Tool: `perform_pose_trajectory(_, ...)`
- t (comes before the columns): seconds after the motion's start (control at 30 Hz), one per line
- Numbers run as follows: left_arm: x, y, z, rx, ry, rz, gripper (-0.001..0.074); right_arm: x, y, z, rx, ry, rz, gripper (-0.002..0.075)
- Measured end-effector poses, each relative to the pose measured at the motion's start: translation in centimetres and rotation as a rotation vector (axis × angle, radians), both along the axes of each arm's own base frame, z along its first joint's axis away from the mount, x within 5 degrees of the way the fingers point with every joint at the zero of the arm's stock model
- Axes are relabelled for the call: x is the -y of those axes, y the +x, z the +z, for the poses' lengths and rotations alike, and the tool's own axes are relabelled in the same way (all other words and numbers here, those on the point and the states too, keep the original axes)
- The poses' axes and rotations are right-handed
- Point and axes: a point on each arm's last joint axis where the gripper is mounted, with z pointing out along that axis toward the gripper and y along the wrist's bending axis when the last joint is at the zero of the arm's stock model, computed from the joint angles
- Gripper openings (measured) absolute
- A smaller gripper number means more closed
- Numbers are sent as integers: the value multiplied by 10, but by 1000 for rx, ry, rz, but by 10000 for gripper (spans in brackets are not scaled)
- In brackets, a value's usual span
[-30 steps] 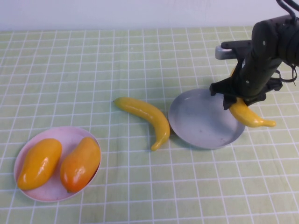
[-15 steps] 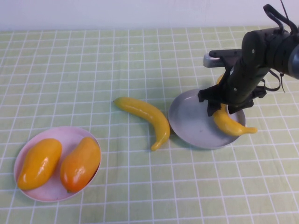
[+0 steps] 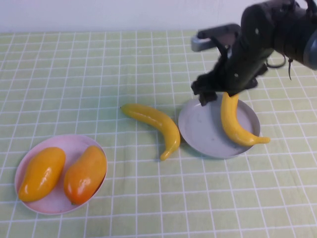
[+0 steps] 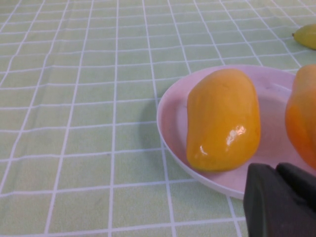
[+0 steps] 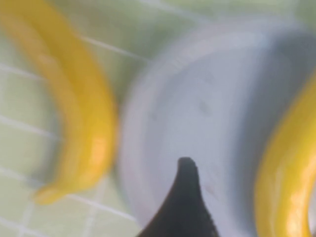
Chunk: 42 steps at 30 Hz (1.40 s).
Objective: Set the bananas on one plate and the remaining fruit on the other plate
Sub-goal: Put another type of fruit in the right plate
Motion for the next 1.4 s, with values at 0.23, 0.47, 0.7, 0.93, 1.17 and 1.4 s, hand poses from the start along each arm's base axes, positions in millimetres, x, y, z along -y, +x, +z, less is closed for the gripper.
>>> perform_pose_trajectory(0.23, 0, 0, 0, 0, 0, 0, 1, -56, -6, 0, 167, 64, 402, 527)
perform_pose_trajectory(0.47, 0, 0, 0, 0, 0, 0, 1, -82, 19, -56, 155, 94, 474, 528)
perform_pose_trajectory(0.7, 0, 0, 0, 0, 0, 0, 1, -97, 30, -81, 125, 92, 493, 526)
perform_pose_trajectory(0.93, 0, 0, 0, 0, 0, 0, 1, -99, 34, -94, 110, 65, 503, 479)
perform_pose_trajectory(1.17, 0, 0, 0, 0, 0, 0, 1, -97, 35, -94, 110, 38, 468, 314)
perform_pose_trajectory(1.4, 0, 0, 0, 0, 0, 0, 1, -101, 28, -53, 103, 90, 351, 313)
